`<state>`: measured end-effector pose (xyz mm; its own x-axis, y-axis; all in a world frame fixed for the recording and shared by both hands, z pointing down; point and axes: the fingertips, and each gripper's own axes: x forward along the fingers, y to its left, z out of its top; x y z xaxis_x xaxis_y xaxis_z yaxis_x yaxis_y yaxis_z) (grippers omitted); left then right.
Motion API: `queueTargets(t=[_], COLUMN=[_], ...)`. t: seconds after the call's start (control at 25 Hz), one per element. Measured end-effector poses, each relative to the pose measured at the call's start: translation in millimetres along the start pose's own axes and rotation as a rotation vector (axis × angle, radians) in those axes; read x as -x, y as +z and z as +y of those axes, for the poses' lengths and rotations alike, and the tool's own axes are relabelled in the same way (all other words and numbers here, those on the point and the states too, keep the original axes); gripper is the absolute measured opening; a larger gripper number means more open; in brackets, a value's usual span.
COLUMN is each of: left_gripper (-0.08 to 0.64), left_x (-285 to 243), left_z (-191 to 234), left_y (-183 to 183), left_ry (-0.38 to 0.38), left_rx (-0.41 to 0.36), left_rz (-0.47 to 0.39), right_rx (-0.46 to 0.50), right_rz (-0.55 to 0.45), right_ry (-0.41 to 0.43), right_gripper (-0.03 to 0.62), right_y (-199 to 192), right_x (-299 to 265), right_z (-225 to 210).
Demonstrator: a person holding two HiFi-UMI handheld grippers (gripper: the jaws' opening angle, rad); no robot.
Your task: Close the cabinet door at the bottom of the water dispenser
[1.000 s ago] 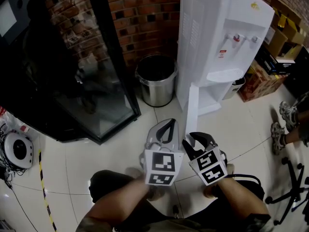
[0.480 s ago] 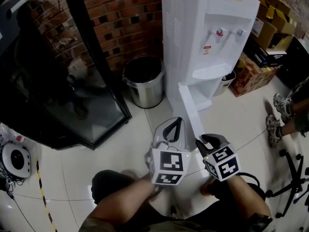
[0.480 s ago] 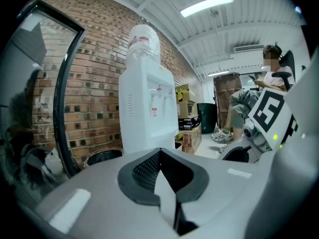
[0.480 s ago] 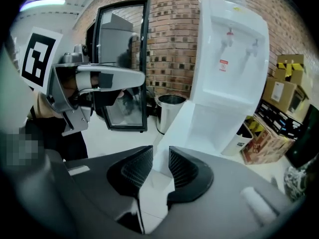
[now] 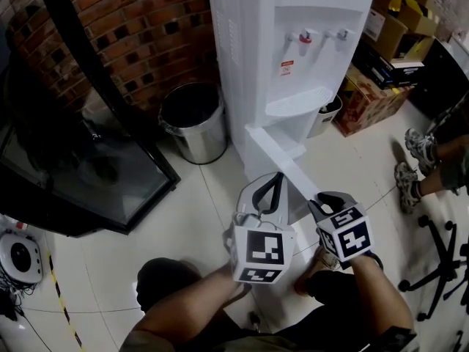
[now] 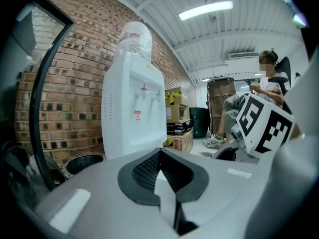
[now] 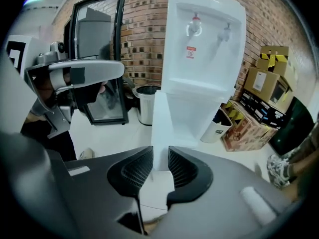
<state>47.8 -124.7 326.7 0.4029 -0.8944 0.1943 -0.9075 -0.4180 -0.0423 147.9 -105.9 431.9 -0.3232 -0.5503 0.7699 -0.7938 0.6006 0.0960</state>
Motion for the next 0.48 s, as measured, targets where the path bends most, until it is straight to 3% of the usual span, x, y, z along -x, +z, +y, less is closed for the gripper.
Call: queueTargets(t=[0.28, 0.48], left_gripper=[0.001, 0.0], left_x=[-43, -67], left_z=[15, 22], left_y=[-19, -23], left_ry=[0.013, 0.018], left_rx=[-0.001, 0.068], left_rz=[0.043, 0.062], right_rx=[-0.043, -0.106], right_rz=[0.017, -0.005], right_ry=[-0.085, -0.144], right_gripper=[0.098, 0.091], right_y=[1, 5], right_x=[-10, -18], right_z=[-62, -107])
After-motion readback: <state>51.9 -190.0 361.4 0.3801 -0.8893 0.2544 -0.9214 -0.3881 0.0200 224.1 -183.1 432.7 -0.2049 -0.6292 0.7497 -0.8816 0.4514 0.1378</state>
